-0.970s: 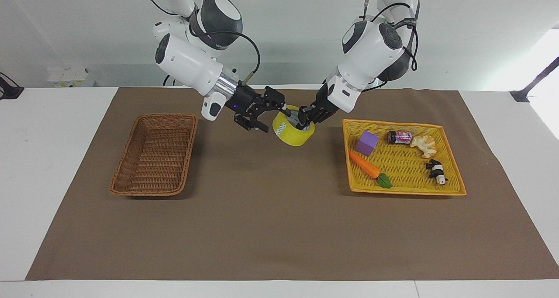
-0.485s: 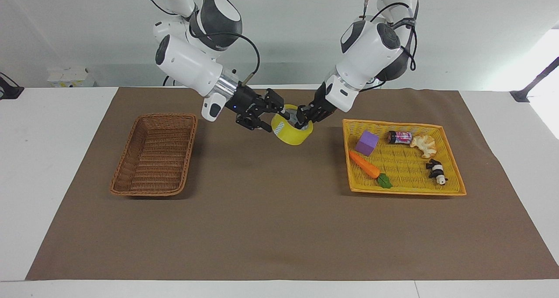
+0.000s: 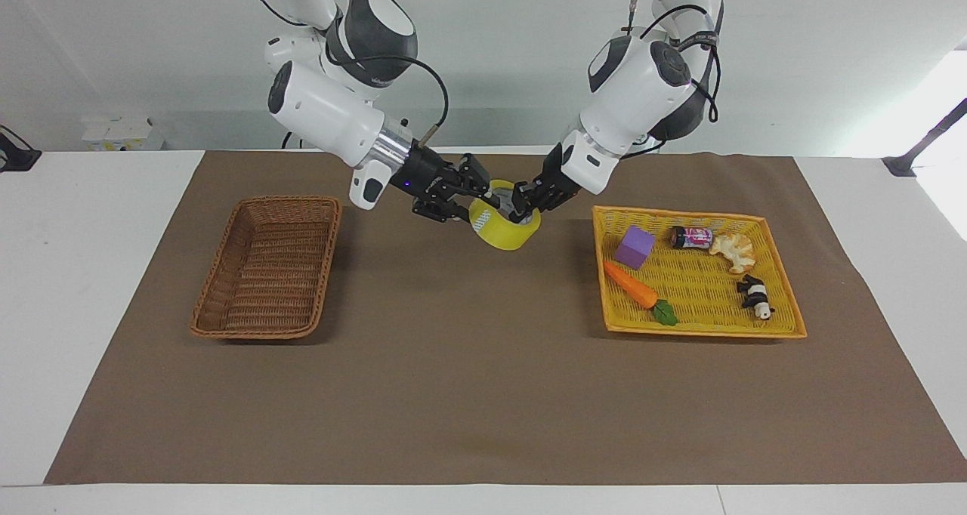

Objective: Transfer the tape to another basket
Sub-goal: 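Hold the tape with the left gripper while the right gripper grasps it, then open the left gripper and release the tape to the right gripper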

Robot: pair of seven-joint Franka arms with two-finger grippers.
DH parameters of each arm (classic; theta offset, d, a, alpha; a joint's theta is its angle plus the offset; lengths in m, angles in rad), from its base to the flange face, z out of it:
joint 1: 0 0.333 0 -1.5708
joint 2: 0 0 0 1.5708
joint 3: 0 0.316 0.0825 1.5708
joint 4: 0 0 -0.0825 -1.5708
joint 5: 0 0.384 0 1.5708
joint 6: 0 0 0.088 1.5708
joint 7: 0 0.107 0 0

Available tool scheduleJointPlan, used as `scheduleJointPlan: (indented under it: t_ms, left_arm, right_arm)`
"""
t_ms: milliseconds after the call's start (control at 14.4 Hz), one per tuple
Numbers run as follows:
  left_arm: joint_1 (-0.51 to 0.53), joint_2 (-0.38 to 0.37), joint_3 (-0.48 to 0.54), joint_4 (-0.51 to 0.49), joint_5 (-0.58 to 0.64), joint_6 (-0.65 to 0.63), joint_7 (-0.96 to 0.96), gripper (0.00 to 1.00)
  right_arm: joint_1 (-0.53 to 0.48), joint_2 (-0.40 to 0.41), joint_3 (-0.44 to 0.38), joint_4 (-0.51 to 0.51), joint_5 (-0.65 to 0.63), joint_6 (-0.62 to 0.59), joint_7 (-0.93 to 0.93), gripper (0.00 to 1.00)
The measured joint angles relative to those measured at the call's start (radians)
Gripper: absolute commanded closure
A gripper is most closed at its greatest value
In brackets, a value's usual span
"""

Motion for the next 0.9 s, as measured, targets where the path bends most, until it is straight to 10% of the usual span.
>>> scheduleJointPlan:
  t_ms: [208,277,346,900]
  left_arm:
    - [0.000,0.000,0.000,0.000,0.000,0.000,0.000,0.70]
    - [0.000,0.000,0.000,0.001,0.000,-0.001,0.000,0.23]
    - [0.000,-0.002,0.001,0.003,0.000,-0.001,0.000,0.02]
    - [0.131,-0.114,0.033,0.085,0.046,-0.259,0.004,0.01]
  right_arm:
    - [0.000,0.000,0.000,0.000,0.001,0.000,0.000,1.00]
    - [0.000,0.000,0.000,0.000,0.002,0.000,0.000,1.00]
    - [0.000,0.000,-0.001,0.000,0.003,0.000,0.000,1.00]
    - [-0.008,0.002,-0.001,-0.003,0.005,-0.002,0.000,1.00]
